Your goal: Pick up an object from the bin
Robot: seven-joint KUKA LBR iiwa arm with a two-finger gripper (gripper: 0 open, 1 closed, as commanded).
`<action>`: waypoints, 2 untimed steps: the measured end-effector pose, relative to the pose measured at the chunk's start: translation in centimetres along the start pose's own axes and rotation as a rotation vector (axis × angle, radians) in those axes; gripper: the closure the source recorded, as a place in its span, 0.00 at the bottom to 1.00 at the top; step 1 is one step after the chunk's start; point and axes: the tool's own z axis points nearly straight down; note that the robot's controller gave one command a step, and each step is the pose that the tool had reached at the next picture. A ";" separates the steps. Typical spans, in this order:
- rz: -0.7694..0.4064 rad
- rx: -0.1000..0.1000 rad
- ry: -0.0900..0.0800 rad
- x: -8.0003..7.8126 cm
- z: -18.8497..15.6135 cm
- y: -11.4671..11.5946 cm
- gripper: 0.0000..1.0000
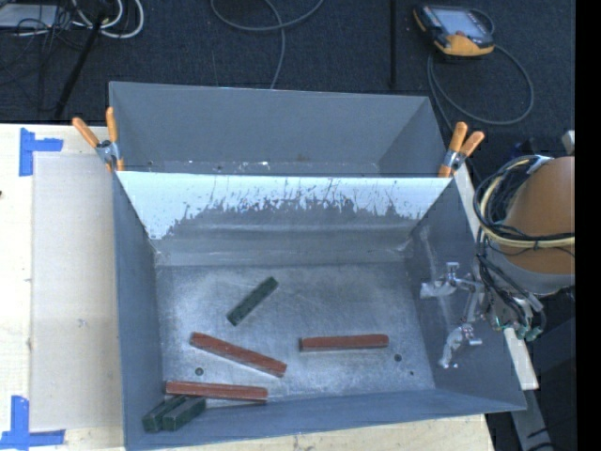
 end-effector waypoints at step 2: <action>-0.077 0.002 -0.004 -1.5 9.9 2.6 0.00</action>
Offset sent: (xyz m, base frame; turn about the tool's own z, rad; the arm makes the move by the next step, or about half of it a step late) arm 0.0000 0.0000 0.0000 0.0000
